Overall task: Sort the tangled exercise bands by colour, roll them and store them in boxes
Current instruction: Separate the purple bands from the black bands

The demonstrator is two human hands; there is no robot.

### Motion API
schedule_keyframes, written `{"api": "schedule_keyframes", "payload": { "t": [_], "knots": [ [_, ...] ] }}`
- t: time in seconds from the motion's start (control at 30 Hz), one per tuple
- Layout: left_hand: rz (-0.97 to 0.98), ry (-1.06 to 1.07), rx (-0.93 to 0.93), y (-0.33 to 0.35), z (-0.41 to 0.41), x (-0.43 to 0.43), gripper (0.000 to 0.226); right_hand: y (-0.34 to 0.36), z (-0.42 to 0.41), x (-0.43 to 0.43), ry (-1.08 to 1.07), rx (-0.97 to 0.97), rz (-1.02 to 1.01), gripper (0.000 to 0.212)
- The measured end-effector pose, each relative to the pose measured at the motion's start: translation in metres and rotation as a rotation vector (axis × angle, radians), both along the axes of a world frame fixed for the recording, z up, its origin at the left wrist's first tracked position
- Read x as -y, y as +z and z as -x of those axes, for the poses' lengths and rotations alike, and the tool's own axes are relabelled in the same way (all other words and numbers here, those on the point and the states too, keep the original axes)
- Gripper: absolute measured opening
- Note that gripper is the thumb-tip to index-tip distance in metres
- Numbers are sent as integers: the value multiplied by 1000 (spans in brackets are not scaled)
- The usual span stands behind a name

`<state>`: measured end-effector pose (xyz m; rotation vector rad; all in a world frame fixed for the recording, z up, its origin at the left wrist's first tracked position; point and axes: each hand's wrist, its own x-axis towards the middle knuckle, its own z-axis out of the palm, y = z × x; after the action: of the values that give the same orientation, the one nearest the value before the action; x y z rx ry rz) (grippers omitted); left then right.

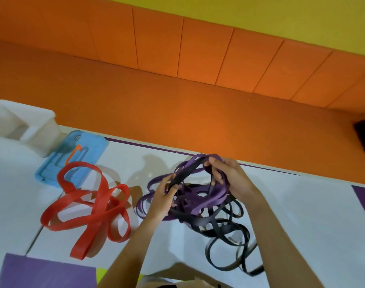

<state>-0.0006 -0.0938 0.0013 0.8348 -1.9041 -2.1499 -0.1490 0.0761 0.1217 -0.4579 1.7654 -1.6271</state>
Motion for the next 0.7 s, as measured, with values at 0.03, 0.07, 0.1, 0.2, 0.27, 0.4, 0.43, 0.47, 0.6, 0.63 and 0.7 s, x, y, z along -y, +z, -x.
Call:
{"api": "schedule_keyframes", "payload": {
  "t": [0.03, 0.07, 0.1, 0.2, 0.27, 0.4, 0.43, 0.47, 0.6, 0.63, 0.7],
  "knots": [
    [5, -28, -14, 1, 4, -2, 32, 6, 2, 4, 12, -88, -35, 41],
    [28, -57, -19, 3, 7, -4, 29, 10, 4, 7, 37, -184, -88, 40],
    [53, -79, -18, 6, 9, -6, 26, 11, 5, 10, 68, -262, -143, 39],
    [167, -30, 24, 10, 10, -7, 24, 6, 6, 8, 77, -286, -219, 36],
    [165, 100, 60, 8, 6, -4, 24, 6, 6, 4, 82, -198, -145, 39],
    [77, 199, 60, 7, 2, 5, 16, 5, 10, 0, 211, -215, -218, 34],
    [36, 188, 46, 6, 3, 6, 17, 1, 13, -3, 219, -252, -303, 31],
    [1, 171, 30, 7, 3, 7, 19, -3, 15, -6, 216, -265, -390, 29],
    [-19, 56, -14, 7, 0, 9, 24, -25, 11, -23, 90, 7, -392, 28],
    [-5, 23, -29, 5, -4, 9, 25, -31, 10, -27, 18, 113, -310, 31],
    [118, -59, -41, -3, -11, 11, 28, -39, 10, -36, -180, 295, -171, 29]
  ]
}}
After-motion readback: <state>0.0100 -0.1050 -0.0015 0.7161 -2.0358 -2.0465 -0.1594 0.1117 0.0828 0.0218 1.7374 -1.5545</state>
